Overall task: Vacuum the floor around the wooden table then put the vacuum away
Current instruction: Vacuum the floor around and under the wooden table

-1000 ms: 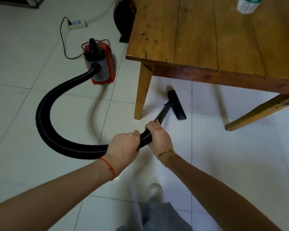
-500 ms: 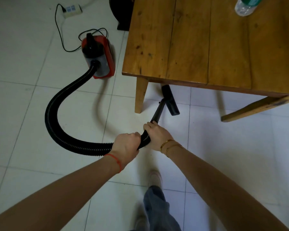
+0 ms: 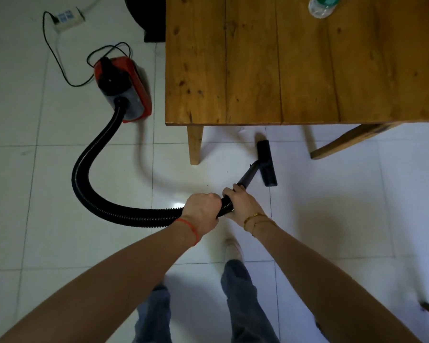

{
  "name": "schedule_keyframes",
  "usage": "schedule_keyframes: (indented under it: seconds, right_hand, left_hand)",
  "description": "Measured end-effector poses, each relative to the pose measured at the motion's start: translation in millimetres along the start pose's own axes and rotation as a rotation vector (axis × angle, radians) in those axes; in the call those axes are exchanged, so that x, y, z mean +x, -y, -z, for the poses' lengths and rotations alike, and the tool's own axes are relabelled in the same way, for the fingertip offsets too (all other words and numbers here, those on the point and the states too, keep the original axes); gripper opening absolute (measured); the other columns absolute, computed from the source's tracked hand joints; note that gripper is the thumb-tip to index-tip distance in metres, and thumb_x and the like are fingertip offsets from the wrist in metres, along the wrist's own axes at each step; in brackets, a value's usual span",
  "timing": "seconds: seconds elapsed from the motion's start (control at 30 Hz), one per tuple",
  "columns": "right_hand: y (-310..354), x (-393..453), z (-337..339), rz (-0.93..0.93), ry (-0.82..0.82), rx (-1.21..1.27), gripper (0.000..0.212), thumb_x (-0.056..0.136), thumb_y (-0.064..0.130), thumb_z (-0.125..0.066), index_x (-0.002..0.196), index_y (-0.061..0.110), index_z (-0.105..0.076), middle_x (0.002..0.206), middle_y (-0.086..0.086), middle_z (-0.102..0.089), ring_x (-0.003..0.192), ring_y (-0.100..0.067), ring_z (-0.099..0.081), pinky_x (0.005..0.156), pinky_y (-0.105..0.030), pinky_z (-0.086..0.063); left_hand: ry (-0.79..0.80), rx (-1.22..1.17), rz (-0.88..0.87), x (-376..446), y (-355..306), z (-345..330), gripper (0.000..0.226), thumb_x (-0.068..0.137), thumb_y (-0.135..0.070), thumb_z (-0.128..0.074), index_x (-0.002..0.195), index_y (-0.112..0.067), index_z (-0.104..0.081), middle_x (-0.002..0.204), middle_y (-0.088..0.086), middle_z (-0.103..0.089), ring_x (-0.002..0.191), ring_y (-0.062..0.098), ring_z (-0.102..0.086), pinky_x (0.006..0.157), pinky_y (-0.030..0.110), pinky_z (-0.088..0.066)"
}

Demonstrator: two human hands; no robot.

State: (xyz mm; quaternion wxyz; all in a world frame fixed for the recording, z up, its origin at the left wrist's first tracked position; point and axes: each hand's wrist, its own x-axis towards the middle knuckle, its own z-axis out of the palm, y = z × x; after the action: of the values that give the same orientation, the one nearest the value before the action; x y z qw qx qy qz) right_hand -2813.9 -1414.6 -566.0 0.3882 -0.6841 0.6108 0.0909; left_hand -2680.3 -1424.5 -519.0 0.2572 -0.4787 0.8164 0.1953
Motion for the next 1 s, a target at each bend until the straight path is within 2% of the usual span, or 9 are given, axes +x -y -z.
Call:
schedule_keyframes:
  seconds: [0.13,0.3,0.53,0.67,0.77,0.87,1.0]
  right_hand:
    - [34.5,-3.2,-15.5,-0.017,0.031,0.028,0.033,0.085,0.004,-0.054,0.118,0.006,-0.05,0.126,-0.019,-0.044,0.119,-0.034,-0.046,0.086,-0.039,-0.048]
    - [95.1,2.8,-44.6,-0.002,0.059,0.041,0.036,0.087,0.001,-0.052,0.123,0.007,-0.049,0.134,-0.019,-0.039,0.131,-0.034,-0.036,0.096,-0.04,-0.046]
    - [154.7,16.0,-80.9,0.011,0.067,0.006,0.033,0.089,0.001,-0.049,0.122,0.006,-0.048,0.136,-0.023,-0.038,0.137,-0.038,-0.027,0.099,-0.046,-0.045]
    - [152.0,26.6,-85.2,0.028,0.06,-0.038,0.033,0.089,-0.004,-0.046,0.12,0.005,-0.048,0.135,-0.023,-0.039,0.136,-0.038,-0.029,0.1,-0.046,-0.044]
    - [135.1,32.7,-74.9,0.076,0.041,-0.042,0.028,0.087,0.007,-0.057,0.115,0.006,-0.051,0.122,-0.018,-0.046,0.124,-0.036,-0.04,0.095,-0.043,-0.046]
    - [112.7,41.6,-59.1,0.121,0.028,-0.075,0.026,0.087,0.014,-0.059,0.111,0.004,-0.052,0.114,-0.018,-0.049,0.114,-0.033,-0.044,0.087,-0.041,-0.046]
    - [79.6,54.2,-35.7,0.119,0.003,-0.073,0.025,0.086,0.012,-0.06,0.109,0.005,-0.053,0.112,-0.017,-0.049,0.106,-0.031,-0.049,0.086,-0.038,-0.046]
  left_hand:
    - [0.021,-0.014,-0.048,-23.1,28.4,-7.4,0.023,0.087,-0.022,-0.056,0.106,-0.01,-0.054,0.102,0.006,-0.064,0.089,0.024,-0.064,0.063,0.028,-0.036]
    - [0.026,-0.036,-0.046,-64.3,82.0,-24.0,0.021,0.085,-0.024,-0.056,0.103,-0.012,-0.055,0.098,0.005,-0.064,0.085,0.024,-0.064,0.062,0.028,-0.037]
    - [-0.026,-0.063,0.002,-102.2,137.0,-55.6,0.019,0.084,-0.028,-0.056,0.096,-0.014,-0.053,0.09,0.004,-0.064,0.078,0.024,-0.064,0.058,0.027,-0.037]
    - [-0.072,-0.099,0.028,-97.8,139.3,-66.6,0.016,0.083,-0.028,-0.056,0.091,-0.014,-0.051,0.085,0.004,-0.064,0.075,0.025,-0.064,0.056,0.027,-0.037]
    - [-0.094,-0.156,0.048,-83.5,129.5,-67.1,0.018,0.083,-0.029,-0.058,0.089,-0.014,-0.05,0.083,0.004,-0.063,0.072,0.024,-0.062,0.055,0.027,-0.037]
    - [-0.117,-0.217,0.064,-62.3,116.0,-64.8,0.021,0.081,-0.03,-0.06,0.082,-0.015,-0.044,0.079,0.004,-0.061,0.062,0.022,-0.052,0.055,0.027,-0.036]
    - [-0.137,-0.24,0.084,-27.6,94.6,-53.4,0.019,0.081,-0.029,-0.061,0.087,-0.013,-0.051,0.082,0.005,-0.061,0.064,0.022,-0.051,0.056,0.028,-0.037]
